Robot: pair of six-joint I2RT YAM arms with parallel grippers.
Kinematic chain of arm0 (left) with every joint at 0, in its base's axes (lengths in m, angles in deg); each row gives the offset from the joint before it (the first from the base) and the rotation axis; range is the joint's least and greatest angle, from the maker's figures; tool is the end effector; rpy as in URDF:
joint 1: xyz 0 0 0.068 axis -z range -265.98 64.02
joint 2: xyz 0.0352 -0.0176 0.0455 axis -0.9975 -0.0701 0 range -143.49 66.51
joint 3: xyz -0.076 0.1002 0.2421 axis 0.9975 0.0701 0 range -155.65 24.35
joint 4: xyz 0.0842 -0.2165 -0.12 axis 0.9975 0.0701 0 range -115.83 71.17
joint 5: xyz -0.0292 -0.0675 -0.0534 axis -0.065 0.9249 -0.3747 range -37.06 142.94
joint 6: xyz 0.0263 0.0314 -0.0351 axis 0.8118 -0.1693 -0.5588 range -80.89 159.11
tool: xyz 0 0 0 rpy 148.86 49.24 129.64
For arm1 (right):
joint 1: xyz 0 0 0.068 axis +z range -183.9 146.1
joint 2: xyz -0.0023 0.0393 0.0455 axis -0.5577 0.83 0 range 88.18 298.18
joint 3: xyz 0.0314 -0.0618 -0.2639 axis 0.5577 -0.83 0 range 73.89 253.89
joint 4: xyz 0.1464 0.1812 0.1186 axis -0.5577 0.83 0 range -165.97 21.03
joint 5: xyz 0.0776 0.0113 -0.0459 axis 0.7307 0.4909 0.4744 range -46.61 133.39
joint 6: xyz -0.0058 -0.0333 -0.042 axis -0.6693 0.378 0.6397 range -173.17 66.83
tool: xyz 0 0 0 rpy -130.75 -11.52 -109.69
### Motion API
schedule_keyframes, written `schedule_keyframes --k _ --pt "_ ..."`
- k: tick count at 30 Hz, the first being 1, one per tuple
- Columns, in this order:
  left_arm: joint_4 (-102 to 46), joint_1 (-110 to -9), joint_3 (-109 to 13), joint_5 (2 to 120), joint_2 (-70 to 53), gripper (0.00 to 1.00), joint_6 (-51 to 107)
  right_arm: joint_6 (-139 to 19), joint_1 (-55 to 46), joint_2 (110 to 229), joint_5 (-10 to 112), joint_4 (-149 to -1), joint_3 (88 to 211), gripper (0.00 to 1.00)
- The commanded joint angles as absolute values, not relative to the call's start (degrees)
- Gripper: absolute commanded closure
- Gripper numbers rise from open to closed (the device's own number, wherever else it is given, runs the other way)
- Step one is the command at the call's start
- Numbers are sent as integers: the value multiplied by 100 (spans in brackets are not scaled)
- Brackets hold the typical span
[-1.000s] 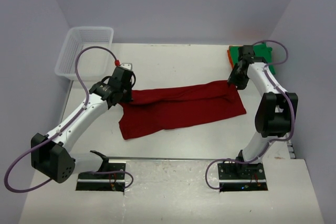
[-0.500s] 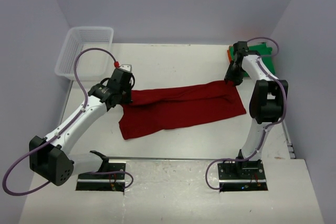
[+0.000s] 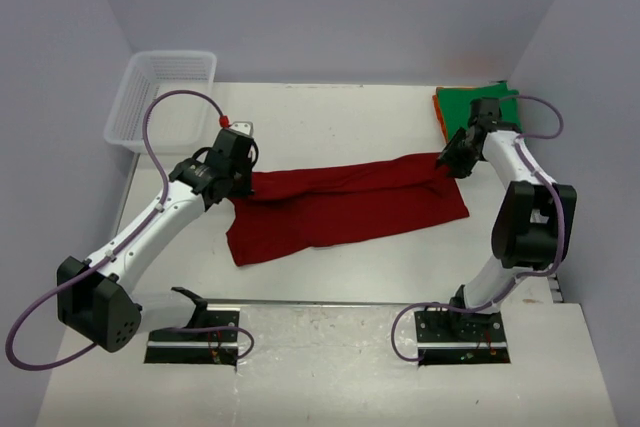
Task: Fold and stack the t-shirts
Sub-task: Fold the other side of the tshirt into a rectangle
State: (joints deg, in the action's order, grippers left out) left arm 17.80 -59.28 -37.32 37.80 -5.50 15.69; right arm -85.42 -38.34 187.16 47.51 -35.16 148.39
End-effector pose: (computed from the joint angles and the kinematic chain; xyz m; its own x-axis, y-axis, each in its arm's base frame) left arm 0.2311 -0.1058 0.2920 -0.7809 -0.0368 -0.6236 -0.0151 0.9991 -0.0401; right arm 0.3539 -0.0249 0.2280 -0.7407 0.5914 -0.3188 0.5234 0.8054 0.2781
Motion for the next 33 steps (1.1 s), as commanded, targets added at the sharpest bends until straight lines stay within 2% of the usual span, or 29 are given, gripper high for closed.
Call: schedule_keyframes --k 1,5,11,22,33 --pt "1513 -5908 -3893 3843 -530 100 1679 -8954 -4224 18478 5700 -4203 14606 60" --pt "1512 -5908 -3885 3879 -513 100 1696 -9543 -4794 18240 6807 -4986 13815 59" --pt "1486 -5908 -3911 3861 -477 100 1723 -10115 -4980 18398 8047 -5680 13129 58" --pt "1600 -5908 -3972 3782 -363 100 1758 -10643 -5226 18205 7733 -6165 12592 58" --pt "1539 -5908 -3972 3879 -425 100 1749 -10555 -5420 18328 7170 -5875 12583 59"
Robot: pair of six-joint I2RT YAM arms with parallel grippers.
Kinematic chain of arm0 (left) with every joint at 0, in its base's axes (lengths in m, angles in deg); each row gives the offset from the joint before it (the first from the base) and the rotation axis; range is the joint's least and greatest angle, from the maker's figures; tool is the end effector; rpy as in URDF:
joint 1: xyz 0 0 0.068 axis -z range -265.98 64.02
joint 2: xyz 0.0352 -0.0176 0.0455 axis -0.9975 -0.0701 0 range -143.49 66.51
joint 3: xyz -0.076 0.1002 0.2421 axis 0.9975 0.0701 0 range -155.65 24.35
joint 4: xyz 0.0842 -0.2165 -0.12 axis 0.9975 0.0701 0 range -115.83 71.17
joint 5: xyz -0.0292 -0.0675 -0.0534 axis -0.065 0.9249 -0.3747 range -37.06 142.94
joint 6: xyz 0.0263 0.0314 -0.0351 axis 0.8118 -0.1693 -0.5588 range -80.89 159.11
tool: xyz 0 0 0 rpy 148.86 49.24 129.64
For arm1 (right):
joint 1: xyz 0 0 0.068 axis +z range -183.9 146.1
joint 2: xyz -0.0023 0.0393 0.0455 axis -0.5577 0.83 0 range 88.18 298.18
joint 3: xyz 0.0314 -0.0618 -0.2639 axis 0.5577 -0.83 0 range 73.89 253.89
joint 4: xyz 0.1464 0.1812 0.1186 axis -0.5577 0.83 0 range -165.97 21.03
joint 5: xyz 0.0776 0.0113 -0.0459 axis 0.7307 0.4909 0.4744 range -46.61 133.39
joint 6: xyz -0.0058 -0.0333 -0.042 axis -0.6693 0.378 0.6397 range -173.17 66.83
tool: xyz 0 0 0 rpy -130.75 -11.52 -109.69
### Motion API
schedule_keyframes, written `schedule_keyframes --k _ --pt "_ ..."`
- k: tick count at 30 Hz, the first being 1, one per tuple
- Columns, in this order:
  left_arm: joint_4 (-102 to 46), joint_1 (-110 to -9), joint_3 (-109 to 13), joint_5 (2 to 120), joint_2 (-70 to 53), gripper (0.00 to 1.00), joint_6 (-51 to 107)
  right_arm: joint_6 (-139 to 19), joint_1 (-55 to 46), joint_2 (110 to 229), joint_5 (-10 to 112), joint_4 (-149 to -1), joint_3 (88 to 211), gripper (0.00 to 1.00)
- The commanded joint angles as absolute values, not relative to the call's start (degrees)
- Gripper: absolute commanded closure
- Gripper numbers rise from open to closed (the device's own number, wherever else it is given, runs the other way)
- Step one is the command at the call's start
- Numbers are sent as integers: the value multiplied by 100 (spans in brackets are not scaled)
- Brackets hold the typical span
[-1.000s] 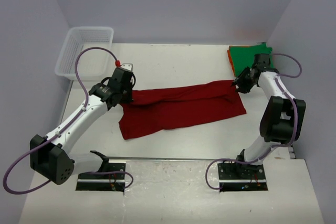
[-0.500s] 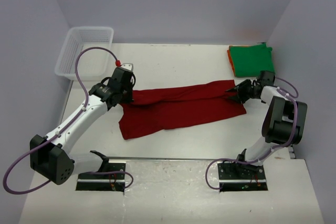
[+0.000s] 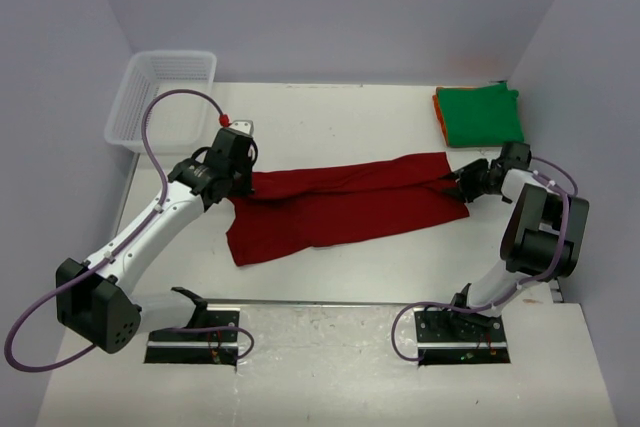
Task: Fold and stack the t-shirts
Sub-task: Fold the other side of the tshirt into a rectangle
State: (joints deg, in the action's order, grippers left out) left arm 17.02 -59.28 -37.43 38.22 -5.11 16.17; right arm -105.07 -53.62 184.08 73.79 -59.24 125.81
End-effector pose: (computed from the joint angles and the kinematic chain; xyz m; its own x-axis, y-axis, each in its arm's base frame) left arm 0.2311 -0.1061 0.2950 -0.7702 -0.0347 -0.6369 -0.0035 0.9987 -0.0502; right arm 0.3038 -0.0898 0.1579 -0.4609 0.8863 0.0453 0.6819 0.3210 0.6573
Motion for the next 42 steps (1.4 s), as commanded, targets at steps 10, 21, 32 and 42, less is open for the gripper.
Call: schedule_keyframes --k 10,21,32,42 --pt "1635 -5908 -4122 3843 -319 100 1767 -10502 -5429 18653 7082 -5857 12723 61" --pt "1627 -5908 -4236 3852 -389 100 1784 -10485 -5437 18759 7073 -5761 12838 82" --pt "1530 -5908 -4236 4063 -416 100 1775 -10397 -5429 18978 6924 -5226 13242 76" --pt "1346 -5908 -4157 4299 -424 100 1811 -10283 -5367 19137 6888 -4943 13505 86"
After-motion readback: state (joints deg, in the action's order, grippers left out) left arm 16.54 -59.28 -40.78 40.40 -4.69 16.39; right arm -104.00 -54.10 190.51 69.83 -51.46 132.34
